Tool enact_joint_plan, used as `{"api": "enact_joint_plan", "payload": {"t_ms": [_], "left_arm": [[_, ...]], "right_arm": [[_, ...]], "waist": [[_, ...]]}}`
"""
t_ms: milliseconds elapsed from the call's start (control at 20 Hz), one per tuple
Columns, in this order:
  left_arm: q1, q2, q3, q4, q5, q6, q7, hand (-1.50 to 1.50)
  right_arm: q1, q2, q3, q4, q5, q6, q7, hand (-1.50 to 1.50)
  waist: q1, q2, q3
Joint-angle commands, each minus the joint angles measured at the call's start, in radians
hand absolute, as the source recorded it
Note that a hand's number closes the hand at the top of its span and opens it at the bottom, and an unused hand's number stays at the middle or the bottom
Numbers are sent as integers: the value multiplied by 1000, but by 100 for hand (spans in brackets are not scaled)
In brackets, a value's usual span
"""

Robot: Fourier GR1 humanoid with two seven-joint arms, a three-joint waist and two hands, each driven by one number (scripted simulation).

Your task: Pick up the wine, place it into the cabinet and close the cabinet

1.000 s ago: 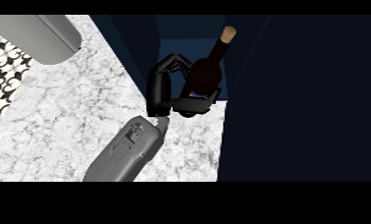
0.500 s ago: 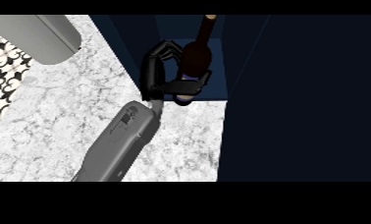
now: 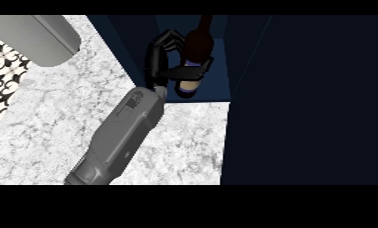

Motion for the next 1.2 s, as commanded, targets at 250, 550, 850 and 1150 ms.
{"api": "enact_joint_plan", "payload": {"t_ms": [250,550,850,1150], "left_arm": [[-131,-1,32,160,34,12,-27,150],[-218,1,120,309,-4,8,-152,150],[-267,32,180,441,1,-34,-250,150],[-357,-1,253,509,74,-28,-193,150]], "right_arm": [[27,-7,2,-165,-107,-16,113,-150],[16,20,31,-104,-68,-26,80,-150],[49,17,1,-40,-89,30,-37,-150],[47,26,26,-52,-92,27,-5,-150]], "waist": [[-9,-1,0],[-4,2,0],[-13,7,0],[-35,13,0]]}}
